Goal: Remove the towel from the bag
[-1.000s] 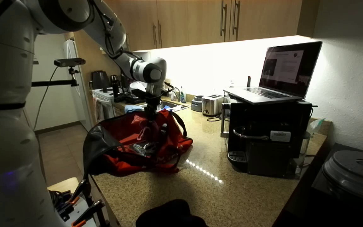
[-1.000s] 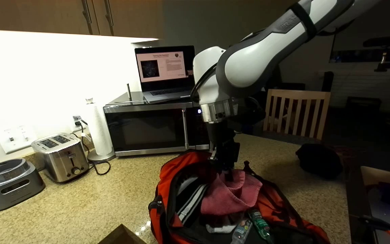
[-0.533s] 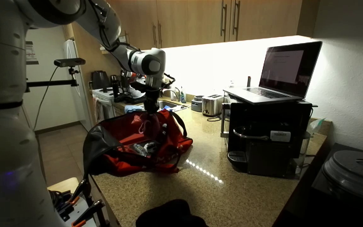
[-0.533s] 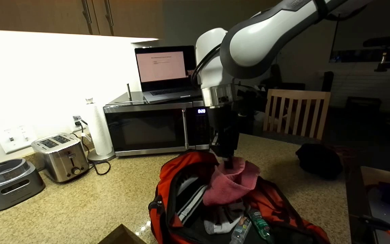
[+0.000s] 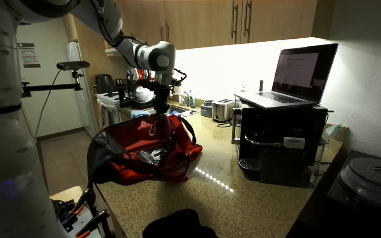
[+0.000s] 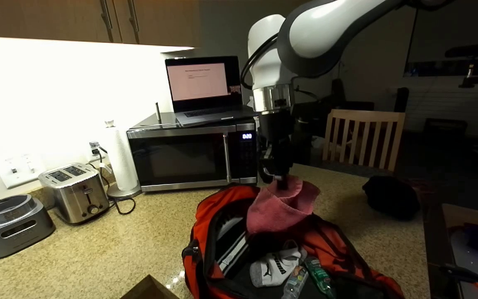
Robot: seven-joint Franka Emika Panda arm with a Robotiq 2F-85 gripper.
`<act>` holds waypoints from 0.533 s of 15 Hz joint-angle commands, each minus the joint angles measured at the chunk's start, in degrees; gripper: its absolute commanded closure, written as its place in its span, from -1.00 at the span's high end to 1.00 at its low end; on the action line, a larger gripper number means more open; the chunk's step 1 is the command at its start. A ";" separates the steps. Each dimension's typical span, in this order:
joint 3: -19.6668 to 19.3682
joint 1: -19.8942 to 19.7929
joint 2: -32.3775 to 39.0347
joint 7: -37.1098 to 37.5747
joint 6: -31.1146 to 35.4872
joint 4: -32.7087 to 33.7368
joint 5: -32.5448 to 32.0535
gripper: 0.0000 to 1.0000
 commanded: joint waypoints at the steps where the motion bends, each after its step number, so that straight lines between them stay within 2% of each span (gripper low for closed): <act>1: 0.53 -1.47 -3.61 -2.33 -1.12 -2.86 -0.01 -0.91; 8: 0.33 -2.75 -10.13 -4.35 -4.91 -7.56 0.58 -0.91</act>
